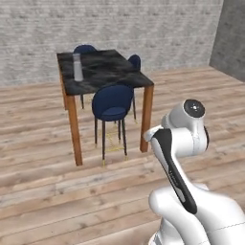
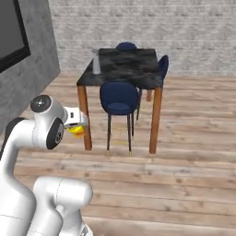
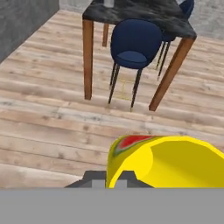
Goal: Place the pitcher and cup on the dining counter for serving.
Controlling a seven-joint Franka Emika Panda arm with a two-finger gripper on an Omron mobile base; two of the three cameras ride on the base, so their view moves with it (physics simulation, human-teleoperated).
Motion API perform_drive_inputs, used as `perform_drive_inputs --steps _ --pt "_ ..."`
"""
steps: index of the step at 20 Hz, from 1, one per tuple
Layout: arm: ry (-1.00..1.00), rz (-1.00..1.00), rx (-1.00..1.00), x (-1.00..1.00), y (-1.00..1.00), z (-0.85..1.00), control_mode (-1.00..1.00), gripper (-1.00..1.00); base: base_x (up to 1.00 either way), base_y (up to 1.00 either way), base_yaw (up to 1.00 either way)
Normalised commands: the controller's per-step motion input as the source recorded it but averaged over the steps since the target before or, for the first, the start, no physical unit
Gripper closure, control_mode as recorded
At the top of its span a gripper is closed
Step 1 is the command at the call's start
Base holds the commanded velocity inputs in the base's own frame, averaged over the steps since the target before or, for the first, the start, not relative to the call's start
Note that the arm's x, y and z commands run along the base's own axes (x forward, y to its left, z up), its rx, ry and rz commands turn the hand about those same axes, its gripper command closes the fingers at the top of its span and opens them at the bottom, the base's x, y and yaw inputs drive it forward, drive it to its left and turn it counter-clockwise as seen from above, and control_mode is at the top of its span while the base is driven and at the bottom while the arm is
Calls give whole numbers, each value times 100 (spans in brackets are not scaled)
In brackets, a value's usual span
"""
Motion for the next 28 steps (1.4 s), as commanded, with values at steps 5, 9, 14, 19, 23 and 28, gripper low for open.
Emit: perform_drive_inputs --steps 5,9,14,19,23,28 --pt "0 0 0 0 0 0 100 100 100 -100 14" --pt "0 0 0 0 0 0 100 100 100 -100 14" --pt "0 0 0 0 0 0 100 100 100 -89 13" --pt "0 0 0 0 0 0 100 100 100 -67 13" --pt "0 0 0 0 0 0 100 100 100 -33 14" --pt "0 0 0 0 0 0 100 100 94 0 23"
